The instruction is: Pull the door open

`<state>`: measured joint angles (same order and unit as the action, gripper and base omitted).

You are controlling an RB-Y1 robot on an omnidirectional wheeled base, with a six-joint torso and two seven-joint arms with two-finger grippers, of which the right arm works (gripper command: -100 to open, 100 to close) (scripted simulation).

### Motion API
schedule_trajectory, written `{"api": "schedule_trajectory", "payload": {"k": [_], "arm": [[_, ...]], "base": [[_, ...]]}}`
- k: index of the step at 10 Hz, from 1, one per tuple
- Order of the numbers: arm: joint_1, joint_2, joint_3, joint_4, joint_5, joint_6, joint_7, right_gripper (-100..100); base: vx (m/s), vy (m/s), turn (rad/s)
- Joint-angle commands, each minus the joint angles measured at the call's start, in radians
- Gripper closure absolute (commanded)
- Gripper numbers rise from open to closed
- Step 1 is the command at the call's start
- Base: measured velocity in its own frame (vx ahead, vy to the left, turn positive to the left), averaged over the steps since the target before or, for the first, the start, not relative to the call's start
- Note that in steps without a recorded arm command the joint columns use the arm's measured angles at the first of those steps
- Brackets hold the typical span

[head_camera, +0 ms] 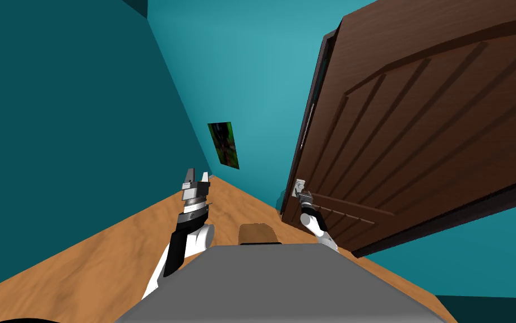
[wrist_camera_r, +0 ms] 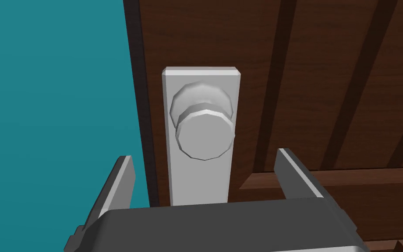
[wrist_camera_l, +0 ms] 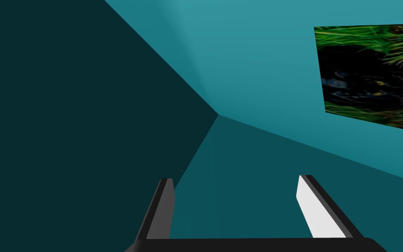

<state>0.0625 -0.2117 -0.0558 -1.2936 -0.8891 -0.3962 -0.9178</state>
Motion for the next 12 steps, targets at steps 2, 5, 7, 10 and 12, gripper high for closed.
{"api": "schedule_trajectory", "payload": {"k": [2,5,7,10,12], "arm": [[0.008,-0.044,-0.026,0.015,-0.015,-0.005,-0.035,-100],[0.017,-0.042,-0.036,-0.003,-0.019,0.004,-0.028,100],[0.017,-0.042,-0.036,-0.003,-0.019,0.004,-0.028,100],[0.017,-0.042,-0.036,-0.003,-0.019,0.004,-0.028,100],[0.029,-0.062,-0.018,-0.008,-0.021,0.002,-0.05,100]], "base": [[0.208,-0.007,0.139],[0.081,-0.021,0.025],[-0.029,0.001,0.006],[-0.005,0.001,0.001],[-0.137,-0.013,0.118]]}}
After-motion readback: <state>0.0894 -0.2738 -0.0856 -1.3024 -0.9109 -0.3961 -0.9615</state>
